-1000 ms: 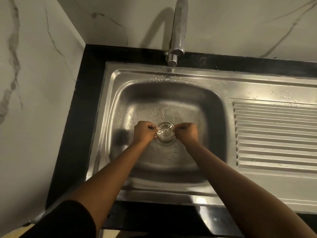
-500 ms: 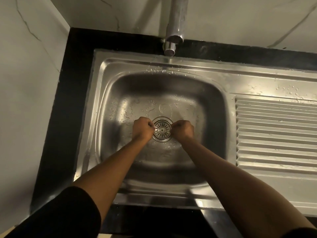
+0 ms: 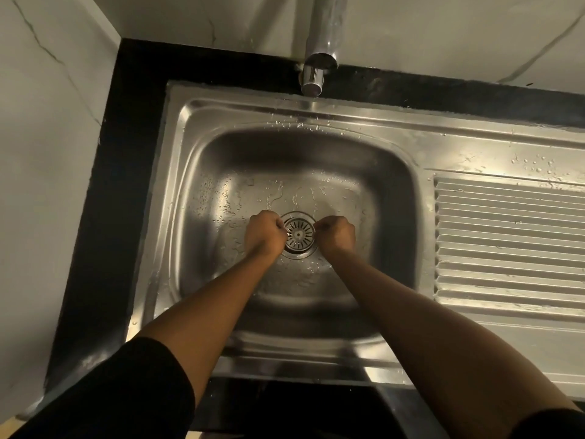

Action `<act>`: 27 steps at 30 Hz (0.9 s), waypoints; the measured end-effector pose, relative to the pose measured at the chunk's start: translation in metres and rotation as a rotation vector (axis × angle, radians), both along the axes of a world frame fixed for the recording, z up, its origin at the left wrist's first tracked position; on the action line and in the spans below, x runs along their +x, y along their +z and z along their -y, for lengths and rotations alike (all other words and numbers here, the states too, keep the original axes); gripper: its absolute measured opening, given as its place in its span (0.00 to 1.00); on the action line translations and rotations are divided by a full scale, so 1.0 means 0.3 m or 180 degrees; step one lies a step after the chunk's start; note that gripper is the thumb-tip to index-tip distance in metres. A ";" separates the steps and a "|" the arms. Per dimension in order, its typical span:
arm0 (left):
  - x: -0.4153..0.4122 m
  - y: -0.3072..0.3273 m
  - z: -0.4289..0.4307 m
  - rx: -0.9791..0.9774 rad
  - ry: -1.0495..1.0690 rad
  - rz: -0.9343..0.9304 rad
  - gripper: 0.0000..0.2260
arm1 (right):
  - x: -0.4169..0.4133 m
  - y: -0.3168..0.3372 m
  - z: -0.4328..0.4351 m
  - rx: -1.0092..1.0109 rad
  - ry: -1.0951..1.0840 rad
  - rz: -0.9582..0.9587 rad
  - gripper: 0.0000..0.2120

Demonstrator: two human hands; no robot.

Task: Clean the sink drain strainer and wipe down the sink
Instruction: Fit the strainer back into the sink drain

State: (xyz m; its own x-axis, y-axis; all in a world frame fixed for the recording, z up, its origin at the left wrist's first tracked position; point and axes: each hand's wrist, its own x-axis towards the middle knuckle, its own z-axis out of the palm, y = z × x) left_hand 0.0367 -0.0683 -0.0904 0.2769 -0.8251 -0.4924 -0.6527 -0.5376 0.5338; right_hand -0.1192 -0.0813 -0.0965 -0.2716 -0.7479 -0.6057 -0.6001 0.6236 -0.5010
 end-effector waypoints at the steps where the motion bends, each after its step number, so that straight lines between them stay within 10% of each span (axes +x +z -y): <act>1: 0.001 0.001 0.001 0.0008 0.0020 -0.0006 0.07 | 0.001 0.003 -0.001 0.0000 0.0030 0.0002 0.13; 27: 0.047 0.304 -0.108 -0.1090 0.0064 -0.0701 0.04 | -0.001 0.378 -0.137 -0.1113 0.0252 0.0374 0.11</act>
State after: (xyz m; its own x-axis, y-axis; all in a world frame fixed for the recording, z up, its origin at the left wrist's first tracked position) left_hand 0.0508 -0.0358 0.0009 0.2132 -0.9472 -0.2393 -0.4941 -0.3159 0.8100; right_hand -0.1195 -0.0402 0.0169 -0.1485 -0.9309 -0.3336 -0.5653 0.3567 -0.7437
